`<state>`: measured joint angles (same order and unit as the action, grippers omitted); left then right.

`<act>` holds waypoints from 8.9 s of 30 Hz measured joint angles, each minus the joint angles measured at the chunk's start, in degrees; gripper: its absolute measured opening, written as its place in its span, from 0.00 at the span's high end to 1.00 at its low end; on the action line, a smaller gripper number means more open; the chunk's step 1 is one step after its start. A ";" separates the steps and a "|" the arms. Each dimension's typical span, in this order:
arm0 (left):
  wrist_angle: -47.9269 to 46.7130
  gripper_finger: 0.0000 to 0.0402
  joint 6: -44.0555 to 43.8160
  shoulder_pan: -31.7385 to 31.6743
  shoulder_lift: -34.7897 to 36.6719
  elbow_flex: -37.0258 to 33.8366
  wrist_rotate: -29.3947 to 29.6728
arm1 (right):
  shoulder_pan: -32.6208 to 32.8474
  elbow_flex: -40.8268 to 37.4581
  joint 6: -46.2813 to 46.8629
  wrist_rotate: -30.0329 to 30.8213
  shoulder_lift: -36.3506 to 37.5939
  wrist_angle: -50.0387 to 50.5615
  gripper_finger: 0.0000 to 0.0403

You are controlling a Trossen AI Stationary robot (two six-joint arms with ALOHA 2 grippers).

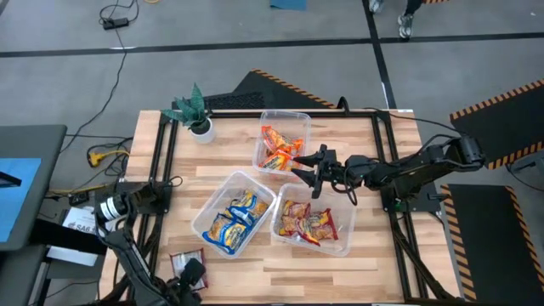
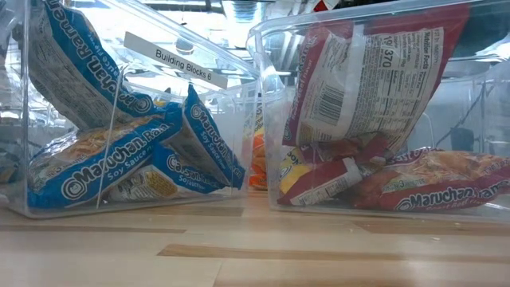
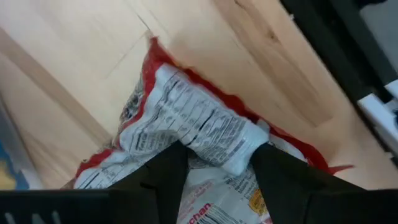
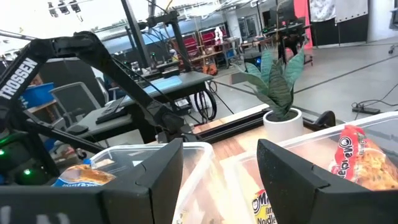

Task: Sort Maruchan noodles
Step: Put the red noodle pack into the bottom right transparent bin, then return to Home Position

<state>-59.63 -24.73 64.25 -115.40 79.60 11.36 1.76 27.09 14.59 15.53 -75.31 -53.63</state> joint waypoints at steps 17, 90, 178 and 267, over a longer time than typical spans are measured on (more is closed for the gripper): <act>2.66 1.00 -10.71 -3.60 8.49 -0.45 -7.15 | 0.06 -0.02 0.55 -0.14 0.00 0.43 0.44; 103.15 0.46 37.00 -57.53 14.40 -17.36 -22.65 | -0.05 -0.02 0.44 -0.05 -0.01 0.96 0.44; 68.04 1.00 28.38 -63.43 115.17 -78.96 -10.65 | 11.03 -26.61 -12.93 -0.47 36.82 8.24 0.97; 60.78 1.00 27.47 -63.43 115.04 -78.98 -10.72 | 15.10 -26.75 -9.01 5.55 65.59 49.92 0.91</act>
<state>1.15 2.74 0.82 -0.36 0.62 0.64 16.86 0.34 5.58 21.08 -9.72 -3.70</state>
